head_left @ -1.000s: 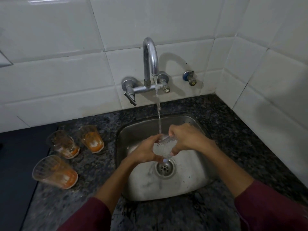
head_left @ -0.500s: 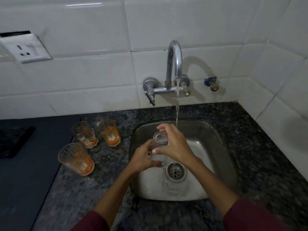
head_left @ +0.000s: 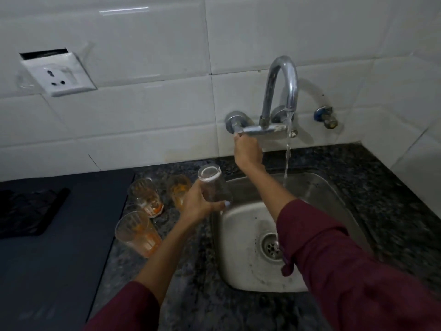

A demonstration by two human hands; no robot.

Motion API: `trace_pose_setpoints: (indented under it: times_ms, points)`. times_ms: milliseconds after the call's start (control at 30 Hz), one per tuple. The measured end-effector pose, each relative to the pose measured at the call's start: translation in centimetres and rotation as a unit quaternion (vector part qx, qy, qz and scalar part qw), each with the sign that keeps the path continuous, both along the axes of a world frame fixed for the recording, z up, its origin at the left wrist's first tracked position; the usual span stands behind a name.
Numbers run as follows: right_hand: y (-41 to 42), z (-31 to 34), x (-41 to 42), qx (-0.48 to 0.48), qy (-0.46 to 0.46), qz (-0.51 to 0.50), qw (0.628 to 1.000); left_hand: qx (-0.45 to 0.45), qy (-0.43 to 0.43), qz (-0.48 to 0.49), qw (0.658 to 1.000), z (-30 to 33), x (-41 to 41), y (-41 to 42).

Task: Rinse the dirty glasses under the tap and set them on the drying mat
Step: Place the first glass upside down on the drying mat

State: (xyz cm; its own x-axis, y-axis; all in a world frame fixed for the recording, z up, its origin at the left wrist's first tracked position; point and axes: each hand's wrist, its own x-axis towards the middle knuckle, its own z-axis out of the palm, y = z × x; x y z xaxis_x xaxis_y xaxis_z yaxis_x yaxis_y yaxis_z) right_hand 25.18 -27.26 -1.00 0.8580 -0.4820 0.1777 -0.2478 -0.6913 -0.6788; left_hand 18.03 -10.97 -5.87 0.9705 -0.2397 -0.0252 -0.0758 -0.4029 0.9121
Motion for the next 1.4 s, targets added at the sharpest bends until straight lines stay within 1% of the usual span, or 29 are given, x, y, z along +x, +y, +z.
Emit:
trace_pose_setpoints:
  times_ms: [100, 167, 233, 267, 333, 367, 400, 467, 533, 600, 667, 733, 800, 867, 933, 1000, 1067, 1133, 1200, 1267, 1333, 1400]
  points:
    - [-0.6, -0.1, 0.4, 0.048, 0.024, -0.005, 0.999, 0.016, -0.003, -0.021, 1.0, 0.0, 0.2, 0.0]
    - [-0.7, 0.3, -0.5, 0.073, 0.054, 0.018, 0.996, 0.027, -0.003, -0.032, 0.999, 0.0, 0.1, 0.0]
    - [-0.3, 0.2, -2.8, 0.137, 0.087, 0.059, 0.985, 0.039, -0.007, -0.047, 0.998, -0.1, 0.0, -0.1]
    - [0.2, 0.2, -4.7, 0.183, 0.104, 0.093, 0.973, 0.052, -0.011, -0.053, 0.997, -0.2, -0.1, -0.2]
    - [1.3, -0.7, -8.3, 0.284, 0.113, 0.184, 0.934, 0.065, -0.021, -0.057, 0.996, -0.4, -0.3, -0.3]
    - [1.7, -1.3, -9.7, 0.308, 0.108, 0.217, 0.92, 0.066, -0.029, -0.058, 0.996, -0.3, -0.3, -0.4]
    - [2.0, -1.9, -10.7, 0.302, 0.096, 0.229, 0.92, 0.07, -0.038, -0.06, 0.995, -0.2, -0.5, -0.6]
    - [2.3, -2.3, -11.3, 0.229, 0.074, 0.199, 0.95, 0.076, -0.054, -0.078, 0.993, 0.4, -0.9, -0.9]
    - [2.6, -1.2, -11.2, 0.169, 0.05, 0.162, 0.971, 0.061, -0.051, -0.087, 0.993, 1.1, -1.0, -0.9]
    - [3.2, 0.7, -10.7, 0.128, 0.019, 0.167, 0.977, 0.045, -0.057, -0.086, 0.994, 2.2, -0.9, -0.1]
    - [4.6, 3.1, -9.7, 0.113, -0.007, 0.183, 0.977, 0.043, -0.084, -0.071, 0.993, 4.2, -0.4, 1.7]
    - [6.8, 5.4, -8.1, 0.13, -0.032, 0.204, 0.97, 0.028, -0.132, -0.038, 0.99, 6.5, 0.1, 4.6]
    - [10.0, 7.2, -6.0, 0.124, -0.045, 0.229, 0.964, 0.013, -0.179, 0.02, 0.984, 8.7, 0.2, 8.5]
    - [14.3, 8.3, -3.8, 0.115, -0.047, 0.271, 0.955, 0.009, -0.205, 0.086, 0.975, 9.7, 0.2, 13.5]
    - [19.5, 8.7, -1.4, 0.128, -0.039, 0.318, 0.939, 0.039, -0.209, 0.146, 0.966, 9.4, 0.2, 19.1]
    - [25.5, 8.1, 0.7, 0.142, -0.018, 0.37, 0.918, 0.098, -0.167, 0.196, 0.961, 7.6, 0.2, 25.0]
    - [31.8, 6.8, 2.6, 0.153, 0.011, 0.42, 0.894, 0.17, -0.084, 0.242, 0.951, 4.8, 0.0, 31.0]
    - [37.9, 5.1, 4.3, 0.163, 0.037, 0.452, 0.876, 0.226, 0.008, 0.274, 0.935, 1.4, -0.3, 36.6]
    - [43.6, 3.4, 5.8, 0.157, 0.057, 0.468, 0.868, 0.274, 0.082, 0.286, 0.915, -1.7, -0.5, 41.1]
    - [48.3, 1.6, 7.0, 0.163, 0.081, 0.477, 0.86, 0.325, 0.147, 0.293, 0.887, -3.9, -0.7, 44.2]
    - [52.0, -0.3, 8.2, 0.173, 0.1, 0.482, 0.853, 0.362, 0.175, 0.293, 0.868, -5.4, -0.7, 46.2]
    - [54.7, -2.2, 9.1, 0.18, 0.107, 0.488, 0.848, 0.38, 0.189, 0.281, 0.861, -6.6, -0.7, 47.4]
